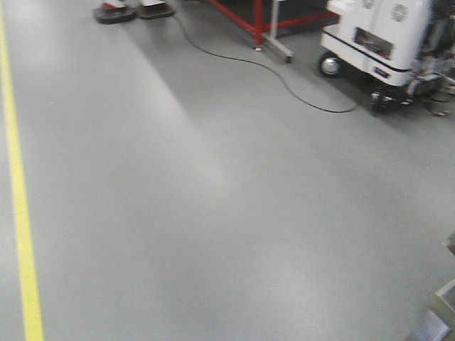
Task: Move and align brake pads A on conveyor
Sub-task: 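Drive forward along the yellow floor line carrying both pads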
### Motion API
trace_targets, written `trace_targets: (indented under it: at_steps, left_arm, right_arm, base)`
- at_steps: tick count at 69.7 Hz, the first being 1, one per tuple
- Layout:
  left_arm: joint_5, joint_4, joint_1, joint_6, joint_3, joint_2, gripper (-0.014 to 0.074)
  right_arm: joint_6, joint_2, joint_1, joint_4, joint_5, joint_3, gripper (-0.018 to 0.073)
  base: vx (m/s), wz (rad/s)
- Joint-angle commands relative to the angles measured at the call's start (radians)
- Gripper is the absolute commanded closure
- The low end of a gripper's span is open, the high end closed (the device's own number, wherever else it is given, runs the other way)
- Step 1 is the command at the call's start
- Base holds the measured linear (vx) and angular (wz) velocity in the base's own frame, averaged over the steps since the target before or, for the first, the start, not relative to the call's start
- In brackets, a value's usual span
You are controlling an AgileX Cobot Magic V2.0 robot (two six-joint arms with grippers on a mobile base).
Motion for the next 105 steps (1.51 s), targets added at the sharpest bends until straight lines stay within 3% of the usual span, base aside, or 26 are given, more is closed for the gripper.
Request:
trace_targets:
  at_steps: [1,42,105]
  left_arm:
    - [-0.097,-0.019,-0.003,-0.009,-0.032,0.010,0.0482]
    - [-0.097,-0.019,-0.003,-0.009,-0.032,0.010,0.0482]
    - [-0.096,-0.019,-0.003,-0.009,-0.032,0.010,0.0482]
  right_arm:
    - [-0.008,0.007,0.000,-0.008,-0.096,-0.032,0.0539]
    - [-0.008,0.007,0.000,-0.008,-0.096,-0.032,0.0539]
    - [-0.008,0.007,0.000,-0.008,-0.095,-0.032,0.0539]
  base:
    - [0.01,0.64]
    - [0.02,0.44]
    - [0.18,0.18]
